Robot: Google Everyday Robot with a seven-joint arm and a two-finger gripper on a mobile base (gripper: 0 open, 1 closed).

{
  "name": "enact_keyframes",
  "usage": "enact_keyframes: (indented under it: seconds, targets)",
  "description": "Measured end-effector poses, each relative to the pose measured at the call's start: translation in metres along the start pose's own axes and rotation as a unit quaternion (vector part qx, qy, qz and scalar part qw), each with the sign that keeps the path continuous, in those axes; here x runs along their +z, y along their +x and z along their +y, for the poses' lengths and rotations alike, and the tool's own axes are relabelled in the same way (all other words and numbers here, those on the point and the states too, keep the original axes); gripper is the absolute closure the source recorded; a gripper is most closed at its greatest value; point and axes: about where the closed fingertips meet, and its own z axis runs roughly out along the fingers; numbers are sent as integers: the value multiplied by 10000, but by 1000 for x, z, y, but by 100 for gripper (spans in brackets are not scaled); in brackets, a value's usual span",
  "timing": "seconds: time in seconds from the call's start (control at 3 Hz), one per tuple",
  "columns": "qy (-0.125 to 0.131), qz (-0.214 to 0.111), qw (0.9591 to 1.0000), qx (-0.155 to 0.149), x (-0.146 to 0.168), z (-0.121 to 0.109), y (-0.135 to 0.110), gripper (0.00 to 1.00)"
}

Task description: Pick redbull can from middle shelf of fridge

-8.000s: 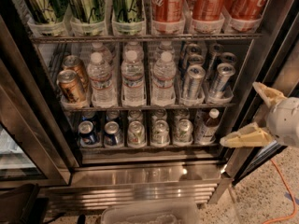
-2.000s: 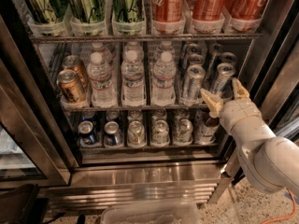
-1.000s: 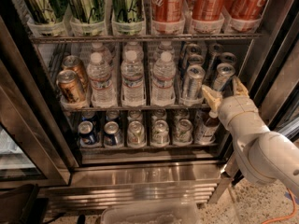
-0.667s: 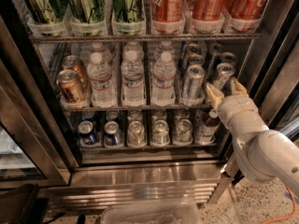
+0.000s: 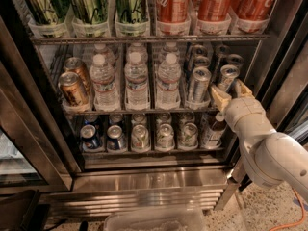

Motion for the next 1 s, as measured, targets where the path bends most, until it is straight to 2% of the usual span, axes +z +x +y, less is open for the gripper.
enact_keyframes:
  seconds: [0.67,1.0]
  targets:
    - [0,-1,10000,0,0,0,0,100]
    - [-19,-187,9998,26,-4,3,-17,100]
